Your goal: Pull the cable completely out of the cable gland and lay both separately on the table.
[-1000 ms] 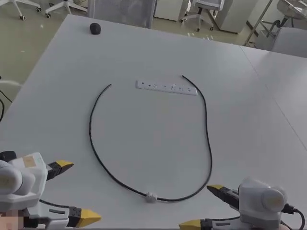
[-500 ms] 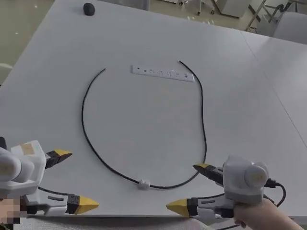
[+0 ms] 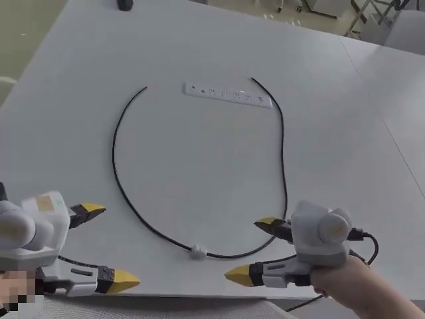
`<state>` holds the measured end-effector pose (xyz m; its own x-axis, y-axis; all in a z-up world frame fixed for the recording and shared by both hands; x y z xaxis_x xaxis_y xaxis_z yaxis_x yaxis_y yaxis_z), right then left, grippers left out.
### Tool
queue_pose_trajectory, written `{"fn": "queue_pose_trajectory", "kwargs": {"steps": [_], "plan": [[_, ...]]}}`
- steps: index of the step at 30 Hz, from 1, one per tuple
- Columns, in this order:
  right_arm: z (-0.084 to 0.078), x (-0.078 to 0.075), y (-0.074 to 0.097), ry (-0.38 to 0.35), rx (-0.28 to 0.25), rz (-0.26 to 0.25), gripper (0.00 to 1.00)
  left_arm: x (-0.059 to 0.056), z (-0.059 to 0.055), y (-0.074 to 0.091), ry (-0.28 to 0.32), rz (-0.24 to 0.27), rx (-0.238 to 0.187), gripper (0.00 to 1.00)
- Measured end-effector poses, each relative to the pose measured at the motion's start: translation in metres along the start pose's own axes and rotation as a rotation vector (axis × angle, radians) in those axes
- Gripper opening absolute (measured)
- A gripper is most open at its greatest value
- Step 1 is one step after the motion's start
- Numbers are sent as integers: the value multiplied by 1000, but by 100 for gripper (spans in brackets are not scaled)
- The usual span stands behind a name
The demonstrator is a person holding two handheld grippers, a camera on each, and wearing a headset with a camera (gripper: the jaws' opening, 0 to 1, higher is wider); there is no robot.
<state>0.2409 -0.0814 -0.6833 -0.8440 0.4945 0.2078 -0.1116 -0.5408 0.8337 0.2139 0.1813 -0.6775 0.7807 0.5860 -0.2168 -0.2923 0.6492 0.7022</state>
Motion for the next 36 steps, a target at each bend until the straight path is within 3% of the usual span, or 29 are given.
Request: {"fn": "queue_pose_trajectory", "kwargs": {"steps": [14,26,29,36], "plan": [[16,-3,-27,109,109,31,63,0,-3,1,19,-3,3,90],[12,-7,-52,145,203,59,54,1,-4,2,-3,3,17,94],[8,-8,-63,187,257,59,52,2,-7,1,-12,7,34,94],[13,-9,-73,192,272,78,49,5,-9,4,2,10,36,97]]}}
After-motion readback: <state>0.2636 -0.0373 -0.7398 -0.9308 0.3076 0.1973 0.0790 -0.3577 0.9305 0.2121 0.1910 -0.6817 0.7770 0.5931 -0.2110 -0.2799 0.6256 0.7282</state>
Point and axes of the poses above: the centre of the closed fingertips' face, and the gripper's own axes: y roughly backward along the fingers, x roughly to its left, z roughly out of its top, the point moved 6 cm from there along y, roughly backward along the fingers, and after that the axes turned 12 degrees about x, right-handed, at the moved point
